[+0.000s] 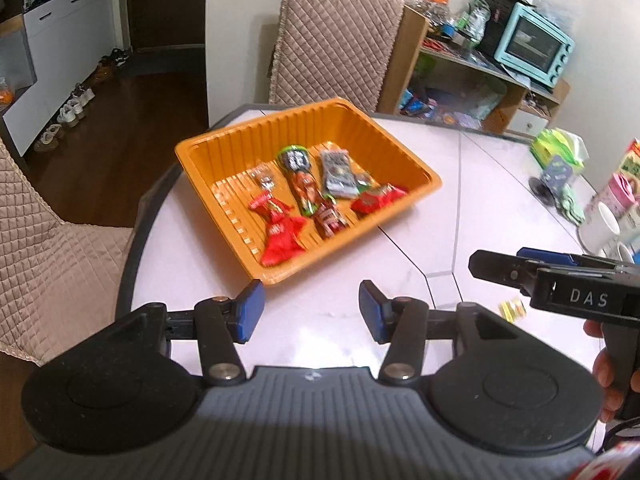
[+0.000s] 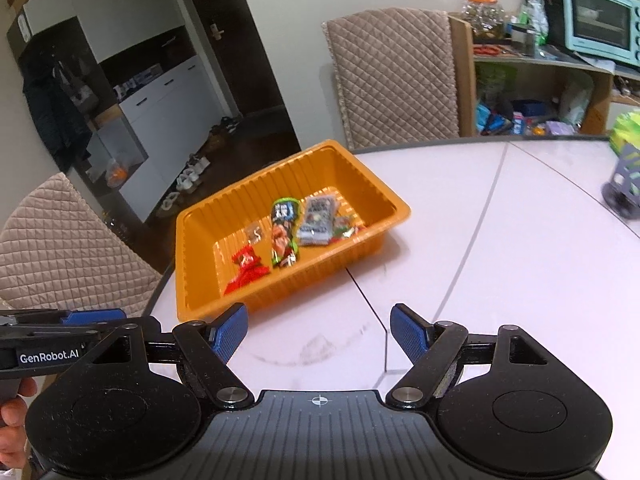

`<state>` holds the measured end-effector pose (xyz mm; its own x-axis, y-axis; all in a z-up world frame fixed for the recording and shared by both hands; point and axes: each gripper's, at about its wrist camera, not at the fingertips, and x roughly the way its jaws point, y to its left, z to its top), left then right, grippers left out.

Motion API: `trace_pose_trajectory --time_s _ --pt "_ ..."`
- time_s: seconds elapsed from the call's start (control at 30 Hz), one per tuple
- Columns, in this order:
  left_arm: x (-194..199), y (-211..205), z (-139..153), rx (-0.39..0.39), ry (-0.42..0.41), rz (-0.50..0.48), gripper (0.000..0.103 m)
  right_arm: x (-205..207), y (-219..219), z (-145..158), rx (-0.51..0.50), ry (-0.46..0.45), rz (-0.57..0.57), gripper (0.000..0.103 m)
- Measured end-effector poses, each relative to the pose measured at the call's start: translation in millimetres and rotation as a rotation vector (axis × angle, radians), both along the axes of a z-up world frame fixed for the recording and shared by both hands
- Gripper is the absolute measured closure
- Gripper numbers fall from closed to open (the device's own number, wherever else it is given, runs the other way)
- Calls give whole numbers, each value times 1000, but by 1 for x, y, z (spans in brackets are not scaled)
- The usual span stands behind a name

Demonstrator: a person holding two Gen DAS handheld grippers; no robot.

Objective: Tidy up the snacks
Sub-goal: 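Withdraw both open tools from the tray toward the red and yellow candies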

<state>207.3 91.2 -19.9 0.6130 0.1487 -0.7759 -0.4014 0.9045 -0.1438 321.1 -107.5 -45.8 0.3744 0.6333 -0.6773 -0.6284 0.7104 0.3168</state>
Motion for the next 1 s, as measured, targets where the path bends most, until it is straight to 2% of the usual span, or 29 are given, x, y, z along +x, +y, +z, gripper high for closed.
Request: trace_pose_trajectory --time_s 0.53,1.0 --pt "-30 -57 -20 -39 56 -112 50 -46 -68 -12 -53 50 -72 25" --pt "-27 -106 -36 -42 82 -255 50 -67 -111 -27 -91 93 -157 25"
